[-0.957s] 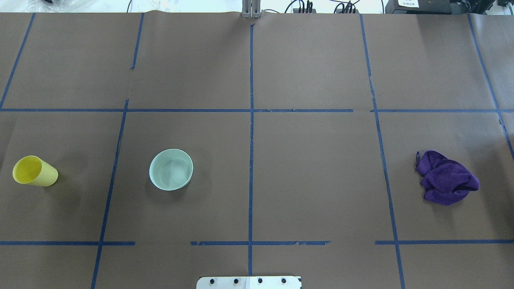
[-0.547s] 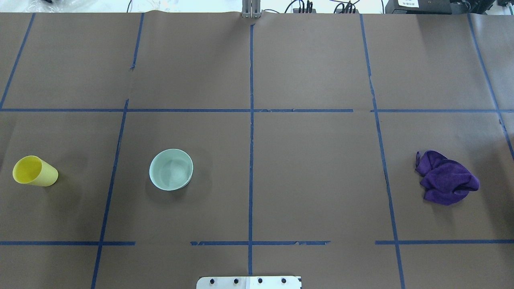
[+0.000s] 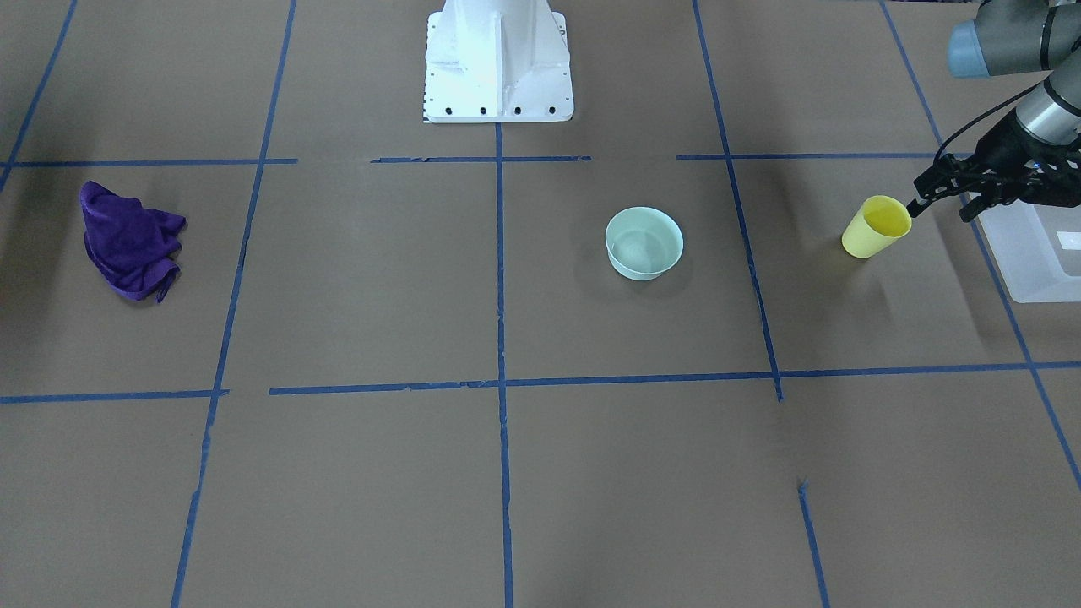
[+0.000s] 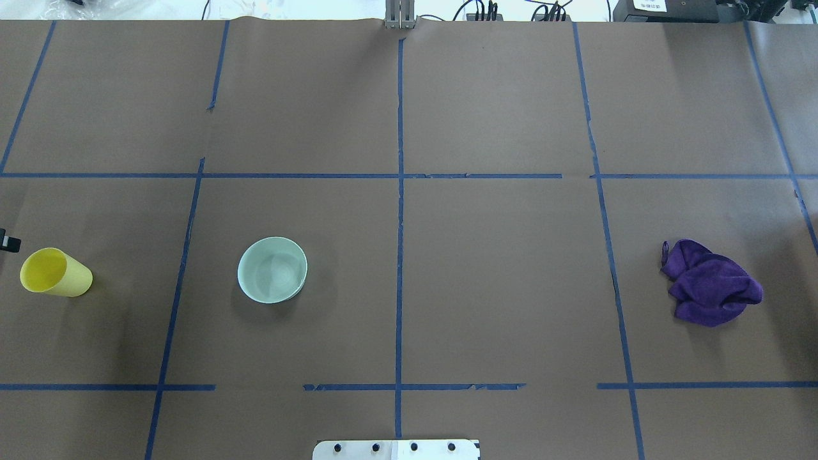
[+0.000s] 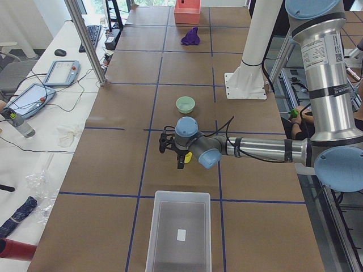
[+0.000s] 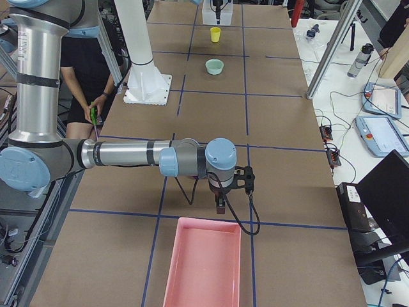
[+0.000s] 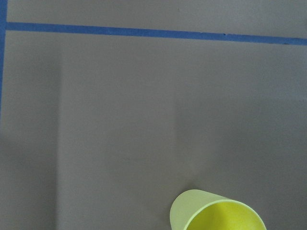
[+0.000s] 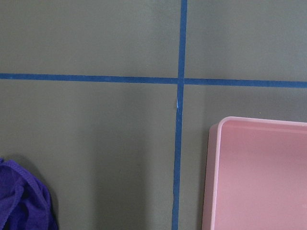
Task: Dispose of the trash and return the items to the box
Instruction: 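Grasp the yellow cup with the left gripper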
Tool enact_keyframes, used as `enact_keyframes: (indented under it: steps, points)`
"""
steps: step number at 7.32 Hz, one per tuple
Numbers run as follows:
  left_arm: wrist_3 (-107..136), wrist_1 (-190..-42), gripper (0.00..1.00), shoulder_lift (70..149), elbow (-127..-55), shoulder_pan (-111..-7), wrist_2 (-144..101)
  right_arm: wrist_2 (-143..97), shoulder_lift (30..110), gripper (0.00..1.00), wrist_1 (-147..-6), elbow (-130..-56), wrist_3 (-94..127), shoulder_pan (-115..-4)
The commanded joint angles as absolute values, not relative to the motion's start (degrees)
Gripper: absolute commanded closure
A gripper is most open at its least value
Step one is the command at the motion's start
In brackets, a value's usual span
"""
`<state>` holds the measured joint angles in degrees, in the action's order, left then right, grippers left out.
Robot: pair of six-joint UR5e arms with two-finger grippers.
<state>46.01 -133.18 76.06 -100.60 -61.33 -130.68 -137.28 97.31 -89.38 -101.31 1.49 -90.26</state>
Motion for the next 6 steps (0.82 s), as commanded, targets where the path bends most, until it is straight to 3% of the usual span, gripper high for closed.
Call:
enact_keyframes:
  steps: [1, 3, 4, 5, 6]
  points:
    - [46.41, -133.68, 0.0, 76.73, -98.88, -58.73, -129.9, -137.29, 97.29, 0.0, -89.38, -101.42, 1.49, -90.26]
    - [46.76, -133.68, 0.03, 76.9, -98.88, -56.09, -127.72, -137.29, 97.21, 0.0, -89.38, -101.43, 1.49, -90.26]
    - [46.67, -133.59, 0.21, 76.9, -98.7, -55.73, -127.53, -137.29, 97.29, 0.0, -89.38, -101.51, 1.49, -90.26]
    - [46.67, -133.59, 0.23, 77.25, -98.53, -55.2, -127.44, -137.46, 97.29, 0.0, -89.38, -101.69, 1.49, -90.26]
    - [46.76, -133.59, 0.37, 77.43, -98.53, -55.02, -126.83, -137.9, 97.38, 0.0, -89.38, -101.86, 1.49, -90.26]
